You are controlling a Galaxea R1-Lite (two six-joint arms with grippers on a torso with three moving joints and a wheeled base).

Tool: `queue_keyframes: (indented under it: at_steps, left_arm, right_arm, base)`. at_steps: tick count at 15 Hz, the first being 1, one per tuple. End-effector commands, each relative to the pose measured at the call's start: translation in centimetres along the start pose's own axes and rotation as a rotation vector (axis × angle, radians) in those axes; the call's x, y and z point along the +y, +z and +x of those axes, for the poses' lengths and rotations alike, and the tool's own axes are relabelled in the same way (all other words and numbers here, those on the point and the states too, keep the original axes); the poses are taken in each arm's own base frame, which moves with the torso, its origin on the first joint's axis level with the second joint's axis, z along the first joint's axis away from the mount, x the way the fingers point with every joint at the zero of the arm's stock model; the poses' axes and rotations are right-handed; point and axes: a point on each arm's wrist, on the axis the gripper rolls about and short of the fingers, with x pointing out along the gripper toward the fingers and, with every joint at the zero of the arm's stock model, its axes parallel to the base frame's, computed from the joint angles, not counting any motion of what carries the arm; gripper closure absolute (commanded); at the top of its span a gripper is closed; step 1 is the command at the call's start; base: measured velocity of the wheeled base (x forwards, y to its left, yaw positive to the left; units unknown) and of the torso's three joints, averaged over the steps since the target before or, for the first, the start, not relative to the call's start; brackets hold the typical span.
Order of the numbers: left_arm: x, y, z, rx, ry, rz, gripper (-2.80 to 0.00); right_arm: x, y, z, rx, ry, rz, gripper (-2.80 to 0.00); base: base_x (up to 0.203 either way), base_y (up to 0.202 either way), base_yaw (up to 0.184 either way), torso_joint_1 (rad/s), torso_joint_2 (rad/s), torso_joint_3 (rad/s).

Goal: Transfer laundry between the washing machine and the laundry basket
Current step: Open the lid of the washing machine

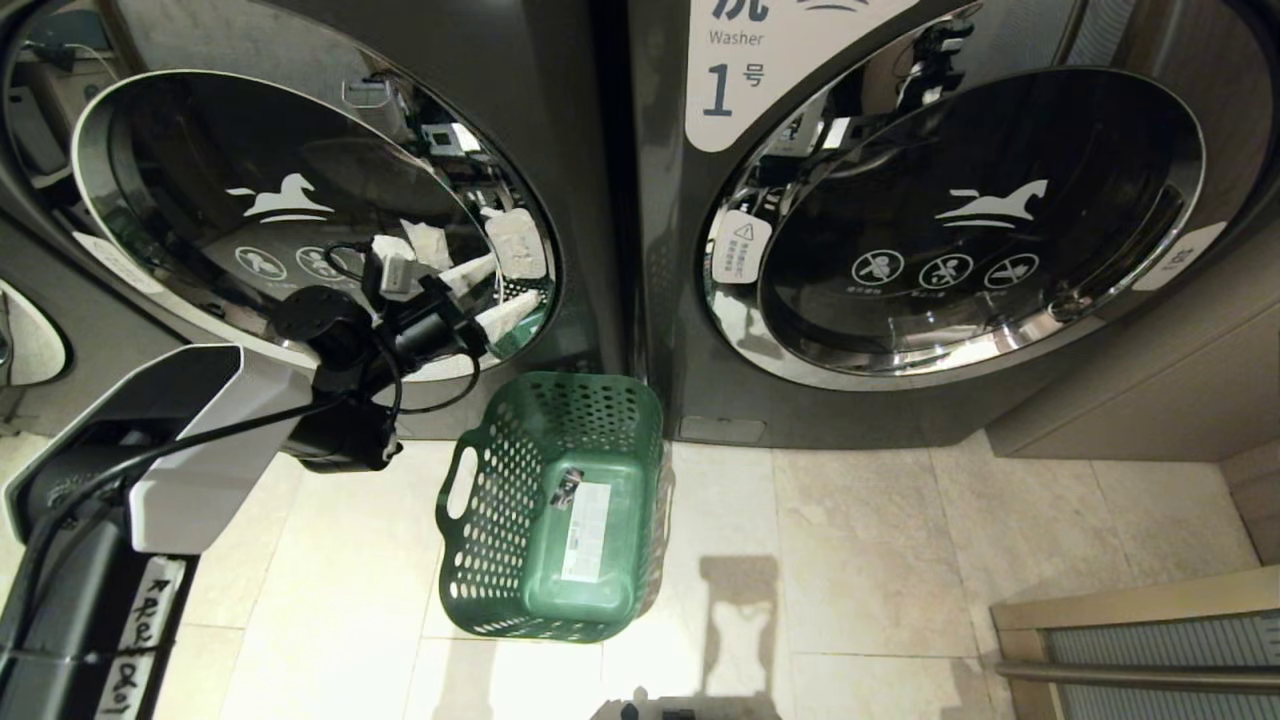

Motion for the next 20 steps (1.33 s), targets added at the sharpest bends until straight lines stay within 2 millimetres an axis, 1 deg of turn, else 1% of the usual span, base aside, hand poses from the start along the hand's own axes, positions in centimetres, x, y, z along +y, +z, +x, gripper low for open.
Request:
queue_keyframes:
  at_steps: [1,8,10,12,14,18,20]
  left_arm:
    - [-0.3,0.1,0.1,-0.001,-0.057,0.013,-2.80]
    - [-1.5,-0.2,-0.5,0.024,-0.151,0.000,-2.80]
    - [-1.5,-0.1,-0.5,0.024,-0.147,0.002,-2.80]
    - [-1.4,0.2,-1.0,0.025,-0.113,0.006,-2.80]
    - [-0.8,0.3,-2.6,0.044,-0.054,-0.006,-2.80]
    - [1.7,0.9,-7.2,0.081,0.059,0.006,-2.80]
    - [2.6,0.7,-8.8,0.093,0.109,0.018,-2.80]
  right_arm:
    - [0.0,0.0,0.0,0.001,0.001,-0.001,0.00]
    - [0.0,0.0,0.0,0.001,0.001,-0.001,0.00]
    - [0.0,0.0,0.0,0.001,0.001,-0.001,0.00]
    - [0.0,0.0,0.0,0.001,0.001,-0.001,0.00]
    - [0.0,0.0,0.0,0.001,0.001,-0.001,0.00]
    - [0.0,0.0,0.0,0.001,0.001,-0.001,0.00]
    - [0.0,0.0,0.0,0.001,0.001,-0.001,0.00]
  base:
    - [0.000,0.000,0.000,0.000,0.00,0.000]
    - [0.000,0.000,0.000,-0.004,0.00,0.000]
    - [0.000,0.000,0.000,0.000,0.00,0.000]
    - [0.000,0.000,0.000,0.000,0.00,0.000]
    - [0.000,0.000,0.000,0.000,0.00,0.000]
    - [0.000,0.000,0.000,0.000,0.00,0.000]
    - [0.000,0.000,0.000,0.000,0.00,0.000]
